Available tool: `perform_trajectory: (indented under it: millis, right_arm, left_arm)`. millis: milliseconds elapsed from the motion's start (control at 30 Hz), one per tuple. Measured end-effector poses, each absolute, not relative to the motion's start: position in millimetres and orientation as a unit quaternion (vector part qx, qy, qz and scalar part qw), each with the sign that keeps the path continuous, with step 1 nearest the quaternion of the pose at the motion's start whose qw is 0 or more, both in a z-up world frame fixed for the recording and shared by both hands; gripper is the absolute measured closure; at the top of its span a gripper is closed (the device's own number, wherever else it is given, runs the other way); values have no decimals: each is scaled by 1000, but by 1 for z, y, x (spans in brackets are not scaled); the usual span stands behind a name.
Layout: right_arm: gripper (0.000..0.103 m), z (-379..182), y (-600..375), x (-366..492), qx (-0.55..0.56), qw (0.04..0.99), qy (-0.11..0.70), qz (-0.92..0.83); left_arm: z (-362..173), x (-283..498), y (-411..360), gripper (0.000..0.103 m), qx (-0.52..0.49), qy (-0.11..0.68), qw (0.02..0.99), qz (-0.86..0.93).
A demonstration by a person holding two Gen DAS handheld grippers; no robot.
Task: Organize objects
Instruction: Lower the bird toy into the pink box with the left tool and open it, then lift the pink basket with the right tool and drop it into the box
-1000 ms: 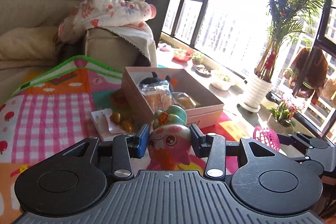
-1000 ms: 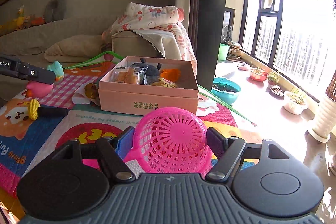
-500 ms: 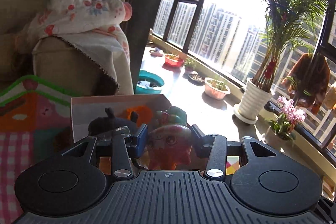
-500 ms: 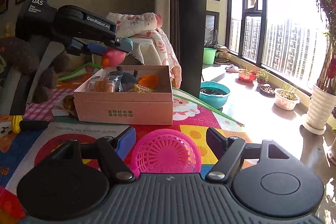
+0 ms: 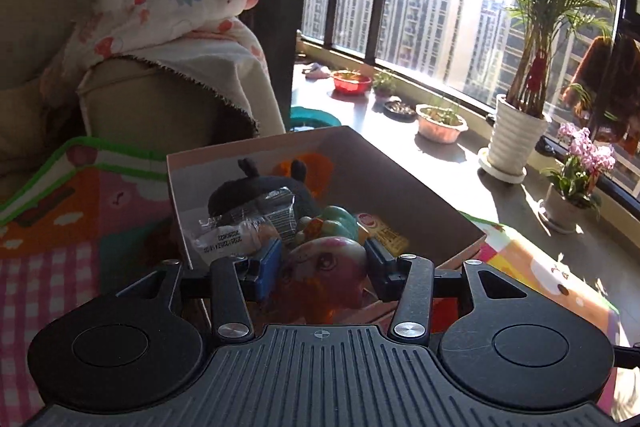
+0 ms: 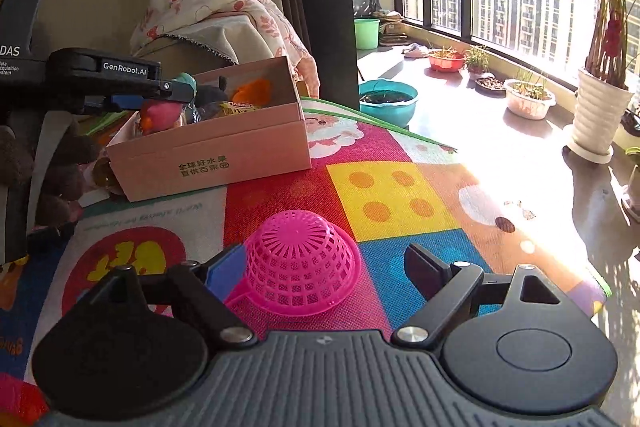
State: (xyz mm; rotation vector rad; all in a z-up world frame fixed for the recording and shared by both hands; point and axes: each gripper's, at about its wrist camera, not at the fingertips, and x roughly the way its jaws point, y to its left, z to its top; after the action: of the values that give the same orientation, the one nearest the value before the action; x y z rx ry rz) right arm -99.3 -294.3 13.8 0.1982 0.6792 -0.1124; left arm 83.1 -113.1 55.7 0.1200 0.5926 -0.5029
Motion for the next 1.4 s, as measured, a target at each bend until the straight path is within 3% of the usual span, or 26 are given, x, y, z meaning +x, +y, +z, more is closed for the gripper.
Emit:
perform_trajectory:
  millis: [100,367,467,567,633,767,833,900,1200,1267,1300,1400]
  right_arm:
    - [14,7,-288,-100,111,925,357,-71]
    - [14,-1,-257,-85,80,921,371,-94]
    - [26,-2,-249,-73,53,925,360,-104]
    - [45,0,-248,-63,36,930,351,-99]
    - [66,1,-248,-58,20,934,347,-86]
    - [61,1,-247,-53,-3,932,355,-75]
    - [27,4,-252,-51,32,923,373,-85]
    - [8,6,-256,-51,88,917,377,-97]
    - [8,-3,-244,1,107,901,380,-179]
    - [11,-5,-245,8,99,903,371,-195]
    - [18,-4,-243,8,92,906,366,-193]
    - [20,-1,-238,3,47,919,348,-180]
  left_arm:
    - [48,68,-118,48,107,250,931,-244]
    - [90,44,-35,51,-56,180,957,-220]
    - [93,26,-3,51,-76,181,957,-215]
    - [82,4,25,51,-81,200,954,-207]
    - [70,-9,42,52,-92,214,952,-199]
    - [42,-31,54,52,-117,248,940,-204]
    - [35,-37,50,52,-116,253,938,-209]
    - [31,-37,40,52,-108,249,939,-211]
    - [18,-44,24,52,-89,263,935,-220]
    - [14,-46,22,52,-92,269,932,-224]
    - [14,-46,21,52,-92,272,932,-223]
    - [13,-44,19,52,-88,281,931,-214]
